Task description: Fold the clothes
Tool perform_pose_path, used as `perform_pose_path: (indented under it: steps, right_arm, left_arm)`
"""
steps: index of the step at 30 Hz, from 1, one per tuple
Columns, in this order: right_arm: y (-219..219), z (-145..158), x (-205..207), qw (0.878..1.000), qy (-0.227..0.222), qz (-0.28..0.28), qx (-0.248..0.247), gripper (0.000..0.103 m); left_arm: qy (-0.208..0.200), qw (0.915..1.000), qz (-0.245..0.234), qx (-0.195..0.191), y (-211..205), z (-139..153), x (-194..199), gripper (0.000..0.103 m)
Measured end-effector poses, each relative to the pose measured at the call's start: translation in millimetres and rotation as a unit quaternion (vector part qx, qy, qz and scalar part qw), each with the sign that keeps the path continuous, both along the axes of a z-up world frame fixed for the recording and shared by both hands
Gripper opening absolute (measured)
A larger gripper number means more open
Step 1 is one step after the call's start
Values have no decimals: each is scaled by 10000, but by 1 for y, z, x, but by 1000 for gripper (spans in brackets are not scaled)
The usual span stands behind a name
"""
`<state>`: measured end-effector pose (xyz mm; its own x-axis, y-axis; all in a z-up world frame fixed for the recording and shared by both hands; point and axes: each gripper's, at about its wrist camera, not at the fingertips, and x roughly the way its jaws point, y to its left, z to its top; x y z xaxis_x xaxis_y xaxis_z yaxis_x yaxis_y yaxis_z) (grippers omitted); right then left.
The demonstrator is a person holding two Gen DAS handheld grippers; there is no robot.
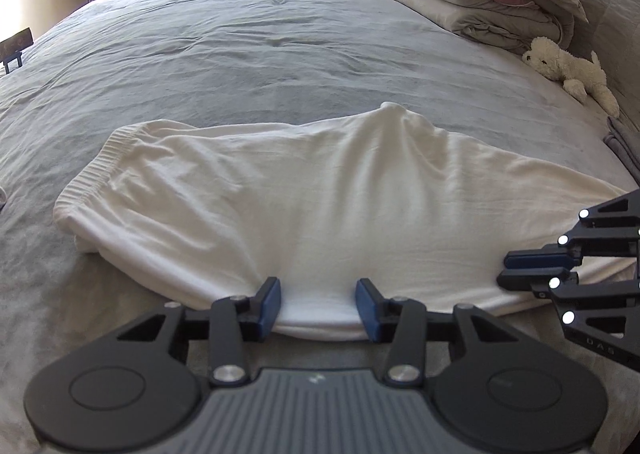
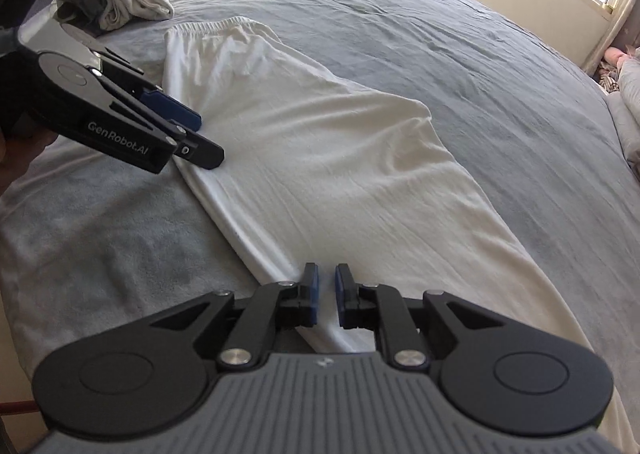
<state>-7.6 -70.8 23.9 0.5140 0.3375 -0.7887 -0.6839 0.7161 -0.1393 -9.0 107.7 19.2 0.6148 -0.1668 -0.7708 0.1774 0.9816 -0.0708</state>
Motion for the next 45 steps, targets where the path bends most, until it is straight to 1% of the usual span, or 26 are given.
perform_pose_path:
  steps: [1,2,3,4,8,11,13,16,17,19,23,25,26,27,28,29,31,34,37,38,39,40,41,42,43,45]
  right_arm:
    - [-3,0,1,10000,-6,21,-49,25]
    - [-10,2,4,10000,2,-70,-69,31]
    - [-20,3,8,9998,24,-203,-85,44]
    - [-30,3,11,9993,46,-343,-101,49]
    - [-86,5,20,9930,242,-1154,-34,49]
    - [-112,9,8,9905,138,-1359,-144,49]
    - [-130,7,1,9888,237,-1465,-149,49]
    - [-149,1,-11,9880,438,-1479,-101,49]
    - [-152,1,-16,9884,428,-1453,-80,49]
    - [-160,4,-24,9883,396,-1470,-37,49]
    - [-169,14,-40,9898,-99,-1421,-87,49]
    - [-170,15,-39,9887,-159,-1487,19,49]
    - [-168,14,-39,9890,-199,-1463,-14,49]
    - [-164,12,-38,9897,-256,-1409,-83,47]
    - [-159,10,-38,9903,-309,-1345,-162,41]
    - [-155,7,-37,9908,-331,-1288,-235,37]
    - [-146,1,-36,9919,-362,-1159,-378,27]
    - [-136,-4,-38,9928,-465,-902,-639,24]
    - [-134,-5,-42,9923,-601,-768,-760,24]
    - [-133,-5,-45,9922,-640,-720,-792,24]
    - [-131,-6,-46,9917,-674,-673,-859,24]
    - [-129,-8,-46,9912,-710,-607,-935,21]
    - [-126,-9,-47,9914,-699,-539,-963,14]
    - [-125,-9,-46,9918,-666,-518,-958,0]
    - [-123,-9,-45,9921,-637,-500,-954,0]
    - [-124,-5,-45,9918,-681,-587,-909,0]
  left_arm:
    - [-3,10000,-10,22,-1,0,0,44]
    - [5,10000,-13,9,0,0,0,44]
    - [15,10000,-15,-5,0,0,1,44]
    - [31,10000,-17,-30,1,1,2,44]
    - [42,10000,-27,-20,1,1,1,44]
    - [54,10000,-33,-29,1,2,1,44]
    - [75,10000,-41,-48,2,2,1,44]
    - [113,9999,-46,-67,3,3,1,44]
    - [132,9999,-32,-103,4,5,2,44]
    - [137,9993,27,-349,7,9,3,43]
    - [-138,9983,-398,-408,-11,18,-5,43]
    - [-275,9968,-614,-431,-20,22,-10,45]
    - [-328,9959,-759,-377,-27,21,-12,45]
    - [-342,9946,-909,-361,-35,20,-13,45]
    - [-341,9934,-1041,-355,-41,19,-14,45]
    - [-353,9921,-1158,-330,-47,17,-15,45]
    - [-382,9898,-1357,-202,-57,13,-17,45]
    - [-329,9869,-1577,-42,-65,7,-19,45]
    - [-356,9825,-1823,-114,-64,10,-24,45]
    - [-371,9801,-1944,-152,-64,12,-26,49]
    - [-442,9770,-2085,-99,-67,12,-30,52]
    - [-513,9737,-2220,-43,-69,13,-33,63]
    - [-575,9718,-2288,54,-72,12,-35,71]
    - [-592,9704,-2335,157,-76,9,-35,70]
    - [-607,9690,-2379,258,-79,7,-36,70]
    - [-574,9680,-2418,340,-82,4,-34,61]
